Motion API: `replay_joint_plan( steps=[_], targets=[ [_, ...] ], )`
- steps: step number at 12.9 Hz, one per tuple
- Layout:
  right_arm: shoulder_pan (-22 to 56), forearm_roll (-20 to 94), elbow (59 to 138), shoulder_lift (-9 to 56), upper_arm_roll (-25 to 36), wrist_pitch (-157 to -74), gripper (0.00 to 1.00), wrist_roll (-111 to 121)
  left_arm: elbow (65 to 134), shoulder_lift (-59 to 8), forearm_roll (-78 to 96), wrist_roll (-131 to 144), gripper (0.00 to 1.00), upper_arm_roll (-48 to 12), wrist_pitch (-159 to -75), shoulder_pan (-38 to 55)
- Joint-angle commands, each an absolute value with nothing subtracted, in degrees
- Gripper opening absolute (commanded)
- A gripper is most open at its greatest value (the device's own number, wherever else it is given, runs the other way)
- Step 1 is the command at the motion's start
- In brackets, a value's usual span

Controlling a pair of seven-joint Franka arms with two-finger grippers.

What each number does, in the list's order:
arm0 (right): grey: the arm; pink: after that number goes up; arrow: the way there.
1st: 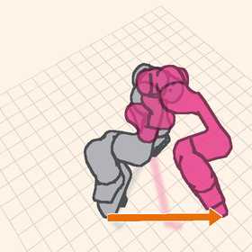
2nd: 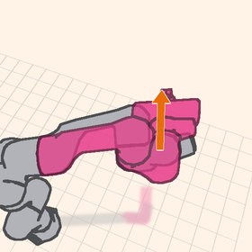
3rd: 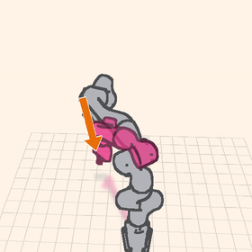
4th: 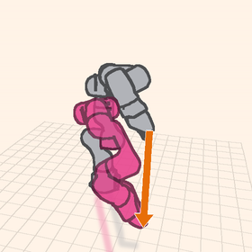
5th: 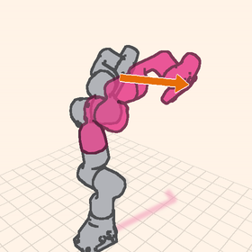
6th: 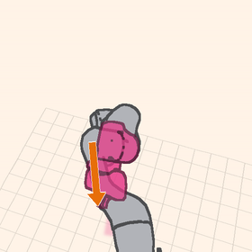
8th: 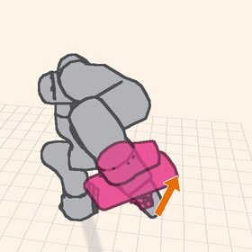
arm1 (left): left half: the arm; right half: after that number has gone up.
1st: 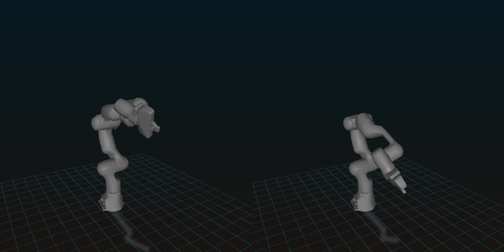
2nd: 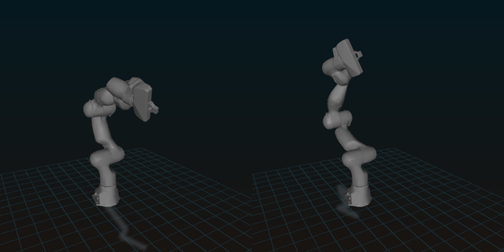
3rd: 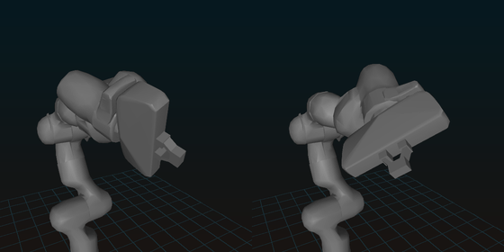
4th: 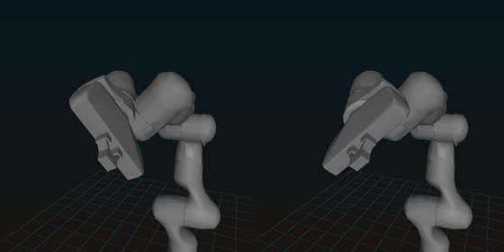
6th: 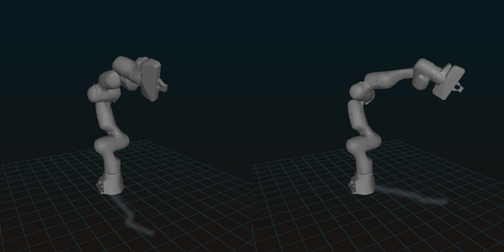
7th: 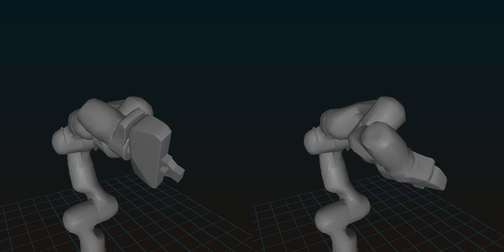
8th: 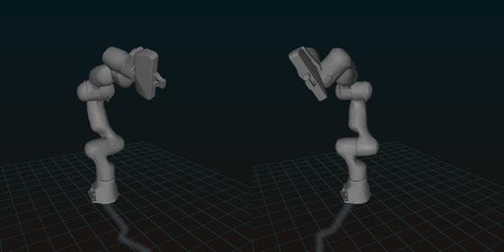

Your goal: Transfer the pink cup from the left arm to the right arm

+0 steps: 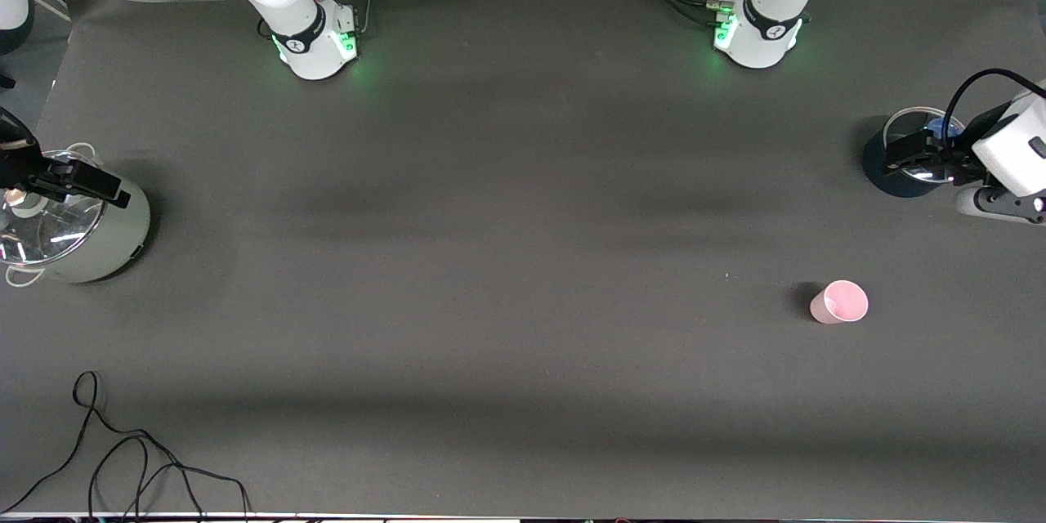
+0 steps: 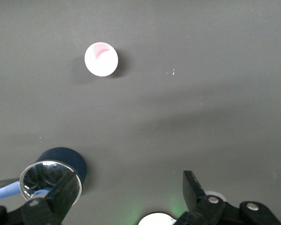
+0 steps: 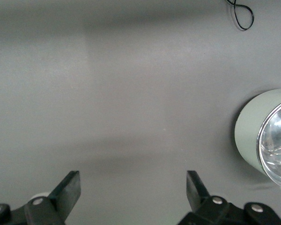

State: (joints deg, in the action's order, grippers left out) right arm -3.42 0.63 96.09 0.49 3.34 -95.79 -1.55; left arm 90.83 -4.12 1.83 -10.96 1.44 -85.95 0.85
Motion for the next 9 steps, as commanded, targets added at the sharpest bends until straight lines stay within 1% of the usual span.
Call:
replay_joint_plan(
  steps=[1, 3, 5, 9],
  targets=[
    [-3.4, -0.3, 94.7, 1.3, 3.2, -95.3, 1.0, -1.8, 85.1, -7.9, 1.6, -20.3, 1.0, 1.5, -85.0, -1.6],
    [-3.4, -0.3, 94.7, 1.3, 3.2, -95.3, 1.0, -1.8, 84.6, -9.4, 3.3, -28.6, 0.99, 1.4, -86.2, -5.6],
    [-3.4, -0.3, 94.7, 1.3, 3.2, -95.3, 1.0, -1.8, 84.1, -11.2, 5.9, -37.0, 0.98, 1.6, -87.3, -7.6],
    [-3.4, -0.3, 94.7, 1.3, 3.2, -95.3, 1.0, -1.8, 84.3, -17.8, 14.7, -59.5, 0.98, 1.6, -94.3, -14.1]
  ],
)
